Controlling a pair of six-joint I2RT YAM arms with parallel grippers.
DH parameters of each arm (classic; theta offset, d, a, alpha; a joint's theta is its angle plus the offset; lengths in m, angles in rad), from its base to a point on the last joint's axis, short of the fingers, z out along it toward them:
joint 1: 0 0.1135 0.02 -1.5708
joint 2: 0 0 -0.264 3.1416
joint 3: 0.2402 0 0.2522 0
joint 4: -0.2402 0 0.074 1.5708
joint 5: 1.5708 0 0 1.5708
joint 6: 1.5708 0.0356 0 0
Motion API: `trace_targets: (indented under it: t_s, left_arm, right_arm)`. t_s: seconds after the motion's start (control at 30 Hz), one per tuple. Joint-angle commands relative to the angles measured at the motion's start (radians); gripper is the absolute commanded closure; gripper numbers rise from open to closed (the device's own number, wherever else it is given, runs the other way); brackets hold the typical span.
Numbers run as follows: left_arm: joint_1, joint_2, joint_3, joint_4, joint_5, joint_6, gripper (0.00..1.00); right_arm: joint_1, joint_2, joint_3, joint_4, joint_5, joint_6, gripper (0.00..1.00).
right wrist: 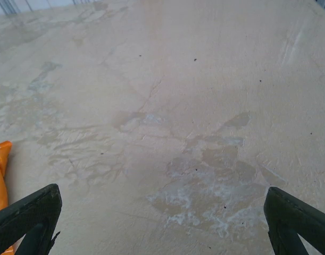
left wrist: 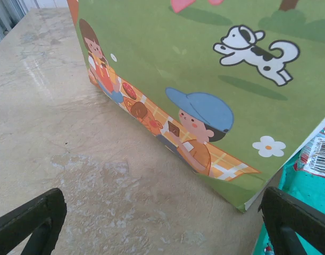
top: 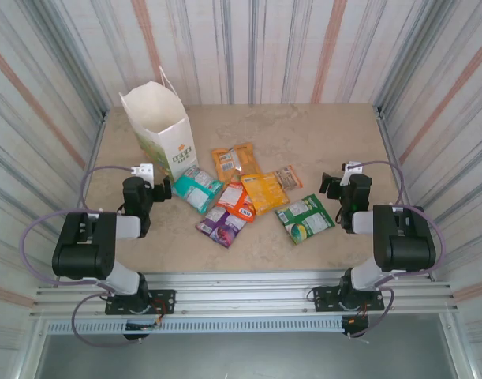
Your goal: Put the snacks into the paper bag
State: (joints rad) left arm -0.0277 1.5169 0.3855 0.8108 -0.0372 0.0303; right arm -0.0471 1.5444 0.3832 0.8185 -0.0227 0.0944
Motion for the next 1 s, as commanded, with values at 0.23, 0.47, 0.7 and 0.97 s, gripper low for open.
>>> trace_targets:
  t_s: [0.23, 0.47, 0.7, 0.97]
  left_arm:
    - [-0.005, -0.008, 0.016, -0.009, -0.016, 0.02, 0.01]
    - [-0.005, -0.007, 0.02, -0.012, -0.014, 0.019, 0.01]
    - [-0.005, -0.023, 0.016, -0.017, -0.007, 0.021, 0.02]
    - [-0.007, -0.303, 0.158, -0.544, -0.035, -0.05, 0.06]
  right_arm:
    - [0.002, -0.001, 0.016, 0.005, 0.007, -0.006, 0.01]
    - [-0.001, 0.0, 0.018, 0.003, 0.003, -0.005, 0.01]
    - [-0.005, -0.003, 0.015, 0.007, -0.004, -0.004, 0.01]
    - [-0.005, -0.175, 0.191, -0.442, -0.021, 0.024, 0.01]
